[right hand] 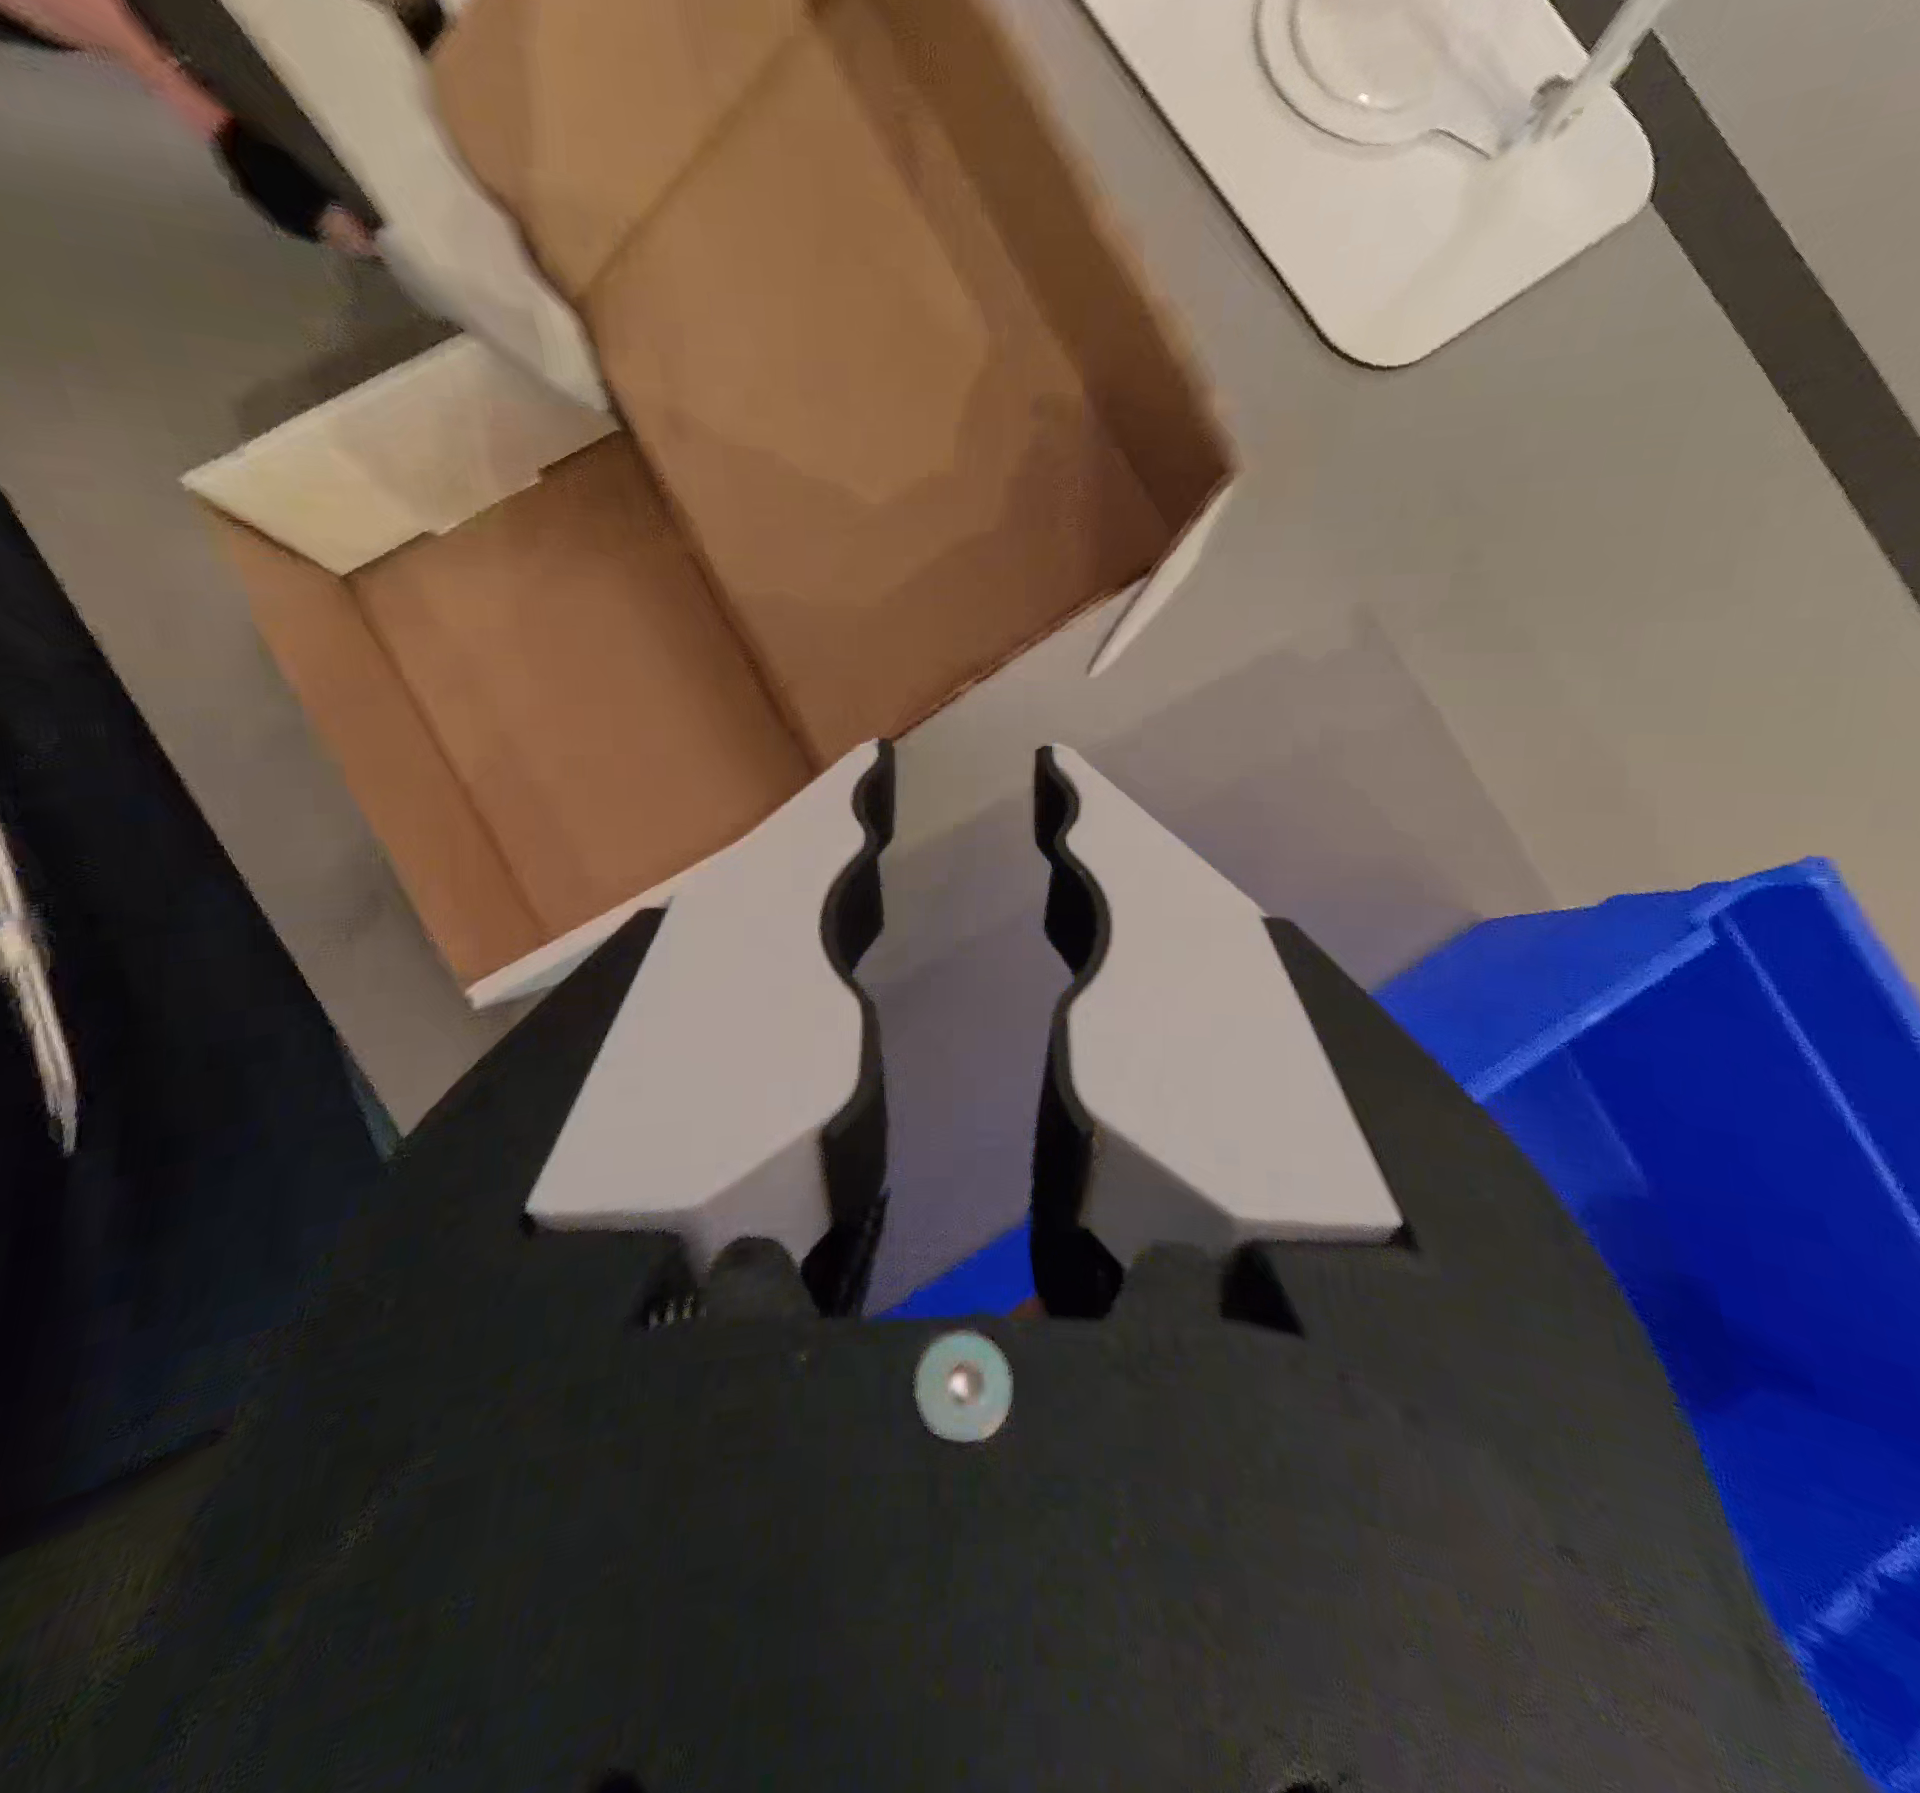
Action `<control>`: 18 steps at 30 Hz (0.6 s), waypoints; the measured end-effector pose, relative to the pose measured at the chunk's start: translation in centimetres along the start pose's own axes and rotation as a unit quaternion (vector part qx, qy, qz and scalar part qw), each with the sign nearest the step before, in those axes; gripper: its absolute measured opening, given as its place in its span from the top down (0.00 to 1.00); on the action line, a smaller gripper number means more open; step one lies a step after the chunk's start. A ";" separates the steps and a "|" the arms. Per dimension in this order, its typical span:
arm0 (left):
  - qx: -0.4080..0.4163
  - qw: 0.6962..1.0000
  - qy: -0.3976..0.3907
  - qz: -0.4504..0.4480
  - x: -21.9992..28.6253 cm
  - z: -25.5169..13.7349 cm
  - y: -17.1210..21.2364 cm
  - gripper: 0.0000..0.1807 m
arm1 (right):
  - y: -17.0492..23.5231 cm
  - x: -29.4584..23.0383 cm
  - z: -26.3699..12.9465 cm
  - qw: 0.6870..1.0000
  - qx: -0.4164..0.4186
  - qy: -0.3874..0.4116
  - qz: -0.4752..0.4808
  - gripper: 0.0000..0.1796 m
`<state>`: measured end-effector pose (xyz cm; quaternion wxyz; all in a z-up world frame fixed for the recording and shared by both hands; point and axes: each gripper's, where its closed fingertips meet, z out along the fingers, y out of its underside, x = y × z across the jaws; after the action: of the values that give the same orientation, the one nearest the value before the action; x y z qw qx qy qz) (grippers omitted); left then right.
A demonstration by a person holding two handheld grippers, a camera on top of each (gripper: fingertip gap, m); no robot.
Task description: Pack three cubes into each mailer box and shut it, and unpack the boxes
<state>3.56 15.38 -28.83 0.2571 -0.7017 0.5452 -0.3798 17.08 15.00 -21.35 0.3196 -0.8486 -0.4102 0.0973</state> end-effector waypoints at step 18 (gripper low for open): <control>0.025 0.998 0.024 -0.046 -1.3 -4.2 -0.1 0.77 | -3.5 -1.7 4.3 0.983 0.090 -0.096 0.127 0.97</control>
<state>0.03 16.85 -26.63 0.2436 -0.7099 0.5088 -0.4217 11.89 17.36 -22.68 0.3390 -0.8480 -0.3177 0.2551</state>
